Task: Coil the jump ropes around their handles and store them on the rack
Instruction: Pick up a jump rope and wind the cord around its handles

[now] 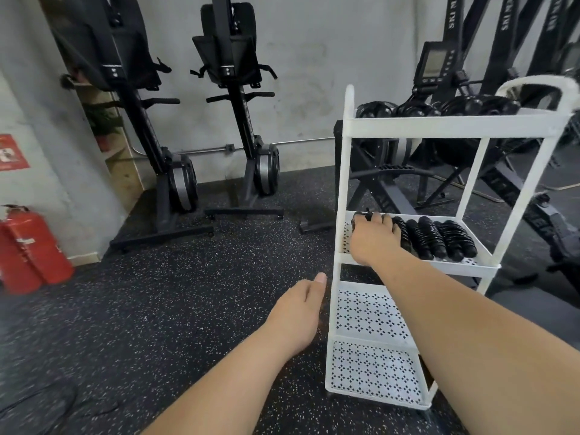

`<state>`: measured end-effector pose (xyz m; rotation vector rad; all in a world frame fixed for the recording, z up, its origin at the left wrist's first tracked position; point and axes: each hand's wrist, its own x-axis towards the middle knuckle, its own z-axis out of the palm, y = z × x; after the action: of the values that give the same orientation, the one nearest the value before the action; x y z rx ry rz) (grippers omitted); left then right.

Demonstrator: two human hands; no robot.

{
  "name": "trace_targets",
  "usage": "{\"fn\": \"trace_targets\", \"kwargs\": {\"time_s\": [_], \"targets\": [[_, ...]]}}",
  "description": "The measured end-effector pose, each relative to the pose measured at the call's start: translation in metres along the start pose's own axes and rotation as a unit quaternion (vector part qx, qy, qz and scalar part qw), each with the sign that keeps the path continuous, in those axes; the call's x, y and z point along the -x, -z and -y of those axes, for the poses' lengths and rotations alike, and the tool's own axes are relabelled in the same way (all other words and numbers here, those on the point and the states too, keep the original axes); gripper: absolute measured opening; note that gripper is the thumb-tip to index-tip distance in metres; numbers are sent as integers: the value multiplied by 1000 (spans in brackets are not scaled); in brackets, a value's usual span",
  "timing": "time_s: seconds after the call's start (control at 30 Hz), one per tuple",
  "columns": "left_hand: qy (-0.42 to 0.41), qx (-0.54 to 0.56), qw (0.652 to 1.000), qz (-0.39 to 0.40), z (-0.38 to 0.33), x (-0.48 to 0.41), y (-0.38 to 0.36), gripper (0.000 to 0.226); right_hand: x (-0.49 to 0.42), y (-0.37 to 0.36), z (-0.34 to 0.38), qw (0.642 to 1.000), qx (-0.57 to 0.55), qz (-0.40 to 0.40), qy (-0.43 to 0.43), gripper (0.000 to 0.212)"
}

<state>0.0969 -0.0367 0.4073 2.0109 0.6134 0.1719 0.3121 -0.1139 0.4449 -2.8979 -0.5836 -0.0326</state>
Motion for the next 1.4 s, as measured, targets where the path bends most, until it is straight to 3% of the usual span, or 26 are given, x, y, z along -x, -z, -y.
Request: {"fn": "trace_targets", "kwargs": {"time_s": [0.2,0.53,1.0,1.4], "targets": [[0,-52,998,-35,-2,44,35,57,65,27,26,998,-33,-41,21,49],[8,-94,989,-113,25,141,95,52,197,48,94,993,-15,-35,115,57],[97,-121,971,-180,163,273,167,45,357,-22,216,953,32,99,283,60],[226,-114,943,-215,302,347,248,45,430,-113,318,891,77,222,387,59]]}}
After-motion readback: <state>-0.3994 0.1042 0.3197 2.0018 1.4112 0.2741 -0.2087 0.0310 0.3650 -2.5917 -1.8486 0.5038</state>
